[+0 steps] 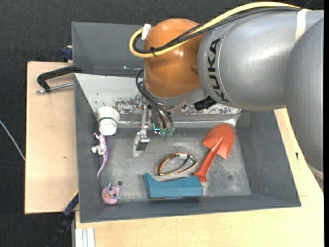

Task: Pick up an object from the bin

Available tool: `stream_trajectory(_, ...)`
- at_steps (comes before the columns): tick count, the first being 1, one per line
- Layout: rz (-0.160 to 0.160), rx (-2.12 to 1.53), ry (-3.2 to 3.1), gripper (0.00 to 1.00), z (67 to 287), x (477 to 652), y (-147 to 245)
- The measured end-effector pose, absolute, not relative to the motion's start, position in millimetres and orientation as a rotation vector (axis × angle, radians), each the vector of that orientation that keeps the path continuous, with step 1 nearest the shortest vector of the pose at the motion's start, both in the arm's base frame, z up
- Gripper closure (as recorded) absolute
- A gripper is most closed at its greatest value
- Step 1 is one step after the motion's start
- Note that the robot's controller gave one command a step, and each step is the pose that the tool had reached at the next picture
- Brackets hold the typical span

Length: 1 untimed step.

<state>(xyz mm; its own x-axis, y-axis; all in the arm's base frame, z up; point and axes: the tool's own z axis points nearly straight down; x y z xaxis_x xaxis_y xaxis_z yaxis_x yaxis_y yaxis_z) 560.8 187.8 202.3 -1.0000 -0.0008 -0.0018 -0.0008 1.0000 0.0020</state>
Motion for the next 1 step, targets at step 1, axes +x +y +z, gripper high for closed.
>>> stream_trajectory(1,0.004,-0.087,3.133,0.0,185.8,580.2,197.1)
